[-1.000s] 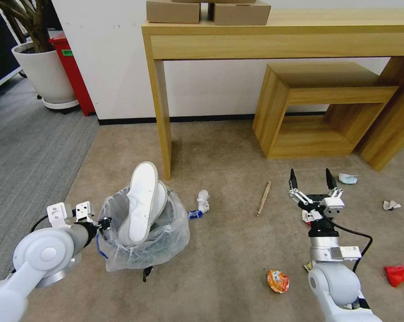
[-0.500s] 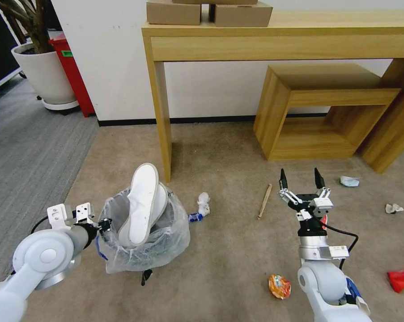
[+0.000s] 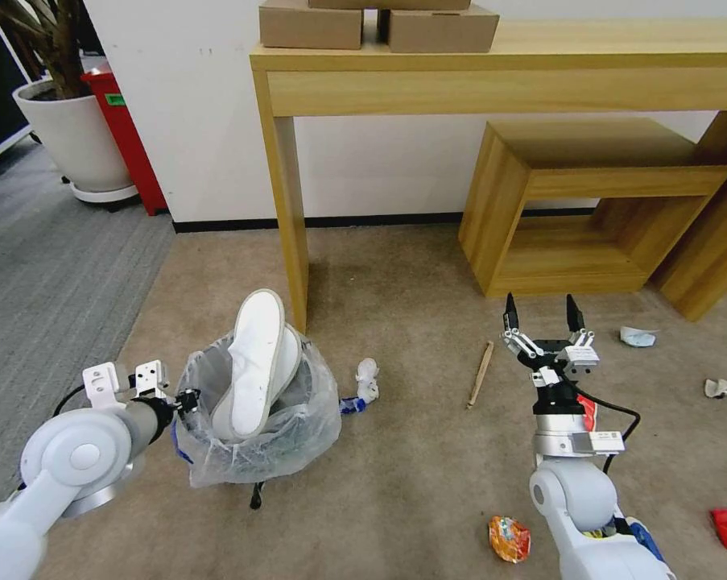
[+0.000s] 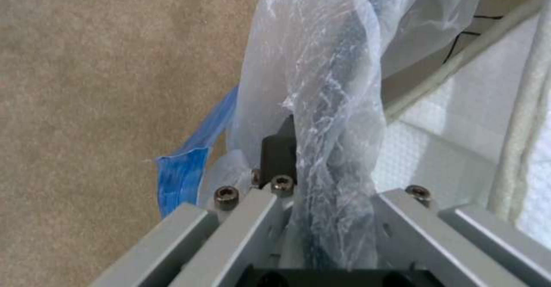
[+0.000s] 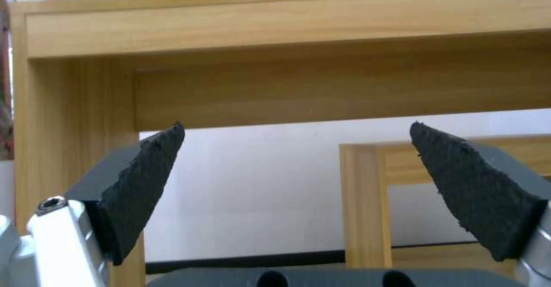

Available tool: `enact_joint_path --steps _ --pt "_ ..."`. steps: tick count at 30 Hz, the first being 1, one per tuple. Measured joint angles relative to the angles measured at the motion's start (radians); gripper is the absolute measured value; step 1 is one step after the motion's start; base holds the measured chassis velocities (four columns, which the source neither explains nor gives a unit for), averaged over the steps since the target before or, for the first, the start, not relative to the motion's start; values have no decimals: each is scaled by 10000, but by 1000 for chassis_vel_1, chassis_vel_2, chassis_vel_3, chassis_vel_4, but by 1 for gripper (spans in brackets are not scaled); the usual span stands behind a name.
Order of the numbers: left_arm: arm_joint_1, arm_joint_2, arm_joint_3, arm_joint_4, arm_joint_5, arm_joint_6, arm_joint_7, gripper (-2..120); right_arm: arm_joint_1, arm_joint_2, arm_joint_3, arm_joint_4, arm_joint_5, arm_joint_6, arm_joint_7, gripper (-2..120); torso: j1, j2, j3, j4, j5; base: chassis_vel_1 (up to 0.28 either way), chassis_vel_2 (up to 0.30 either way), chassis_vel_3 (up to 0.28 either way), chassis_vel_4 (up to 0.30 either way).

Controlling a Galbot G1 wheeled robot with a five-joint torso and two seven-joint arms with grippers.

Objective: Pick up the trash bin and place the garbage on the floor into it.

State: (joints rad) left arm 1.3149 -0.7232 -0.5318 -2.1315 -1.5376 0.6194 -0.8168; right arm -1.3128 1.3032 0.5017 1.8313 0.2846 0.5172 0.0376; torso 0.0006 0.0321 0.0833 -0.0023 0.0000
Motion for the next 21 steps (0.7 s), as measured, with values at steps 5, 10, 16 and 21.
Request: enact_joint_path --steps 5,10,16,21 --pt "41 -22 -15 -21 11 0 0 0 -47 106 -135 -91 -313 44 93 100 0 0 -1 1 0 0 0 0 0" --pt "50 -3 -19 -41 12 2 2 0 -118 111 -154 -118 -322 105 28 100 0 1 -1 0 0 0 0 0 0" --pt "66 -1 -9 -103 11 3 3 0 -181 150 -143 -133 -295 116 -189 100 0 2 -1 0 0 0 0 0 0" --pt "79 -6 -6 -108 14 3 3 0 -171 183 -185 -186 -323 167 -238 100 0 2 -1 0 1 0 0 0 0"
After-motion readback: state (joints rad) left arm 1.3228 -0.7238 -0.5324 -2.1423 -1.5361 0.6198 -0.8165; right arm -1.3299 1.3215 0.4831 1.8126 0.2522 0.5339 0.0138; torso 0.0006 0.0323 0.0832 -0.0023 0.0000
